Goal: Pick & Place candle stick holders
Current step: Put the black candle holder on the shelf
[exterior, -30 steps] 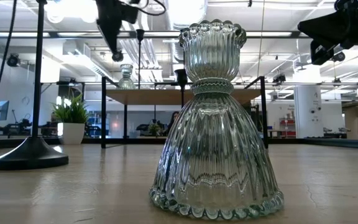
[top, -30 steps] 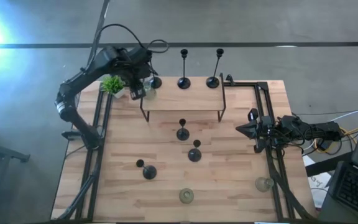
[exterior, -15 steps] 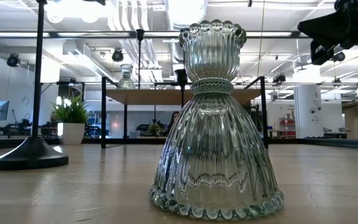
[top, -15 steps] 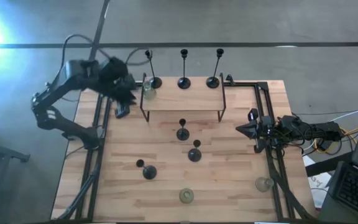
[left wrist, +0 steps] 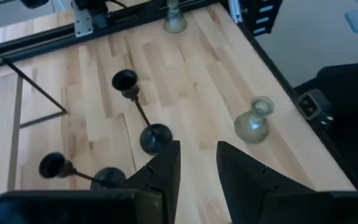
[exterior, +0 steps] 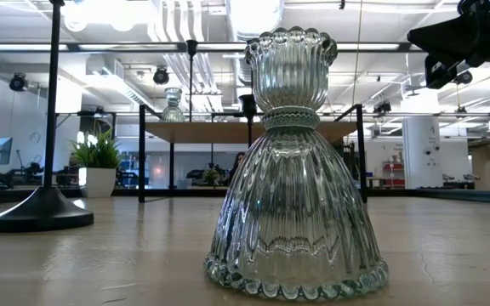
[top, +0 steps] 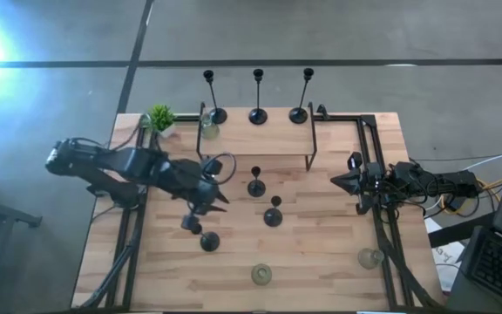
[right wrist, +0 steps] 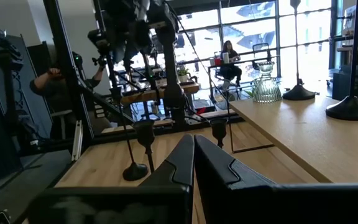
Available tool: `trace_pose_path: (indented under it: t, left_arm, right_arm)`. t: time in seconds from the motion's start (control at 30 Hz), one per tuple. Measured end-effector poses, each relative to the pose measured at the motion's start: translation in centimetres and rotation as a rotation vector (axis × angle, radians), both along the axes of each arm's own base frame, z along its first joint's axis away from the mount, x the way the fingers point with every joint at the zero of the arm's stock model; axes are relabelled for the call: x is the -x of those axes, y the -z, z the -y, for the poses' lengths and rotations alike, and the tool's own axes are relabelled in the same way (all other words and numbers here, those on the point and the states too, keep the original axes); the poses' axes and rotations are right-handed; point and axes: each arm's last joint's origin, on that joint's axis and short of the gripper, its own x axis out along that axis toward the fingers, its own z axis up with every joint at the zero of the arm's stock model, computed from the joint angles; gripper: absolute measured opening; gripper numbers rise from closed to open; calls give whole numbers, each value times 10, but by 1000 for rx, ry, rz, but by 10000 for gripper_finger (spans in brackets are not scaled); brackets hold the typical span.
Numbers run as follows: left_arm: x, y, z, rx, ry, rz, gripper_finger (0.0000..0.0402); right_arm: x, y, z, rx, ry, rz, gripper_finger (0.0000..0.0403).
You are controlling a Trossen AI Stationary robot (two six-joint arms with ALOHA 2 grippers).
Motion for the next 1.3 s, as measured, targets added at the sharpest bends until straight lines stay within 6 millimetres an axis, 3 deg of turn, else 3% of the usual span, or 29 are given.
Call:
trace_pose_path:
  t: [0.23,0.63,0.97,1.3]
  left_arm:
    - [-12,19,-3,-82,-85,-8,108]
    - [-7,4,-14,-200,-198,61,108]
    - [0,-1,-9,-55,-20,44,108]
    - [44,-17,-13,156,-275,-187,106]
  right_arm:
    - [0,0,0,0,0,0,8]
    - [0,0,0,0,0,1,8]
    - [0,0,0,-1,0,1,8]
    - [0,0,0,-2,0,1,8]
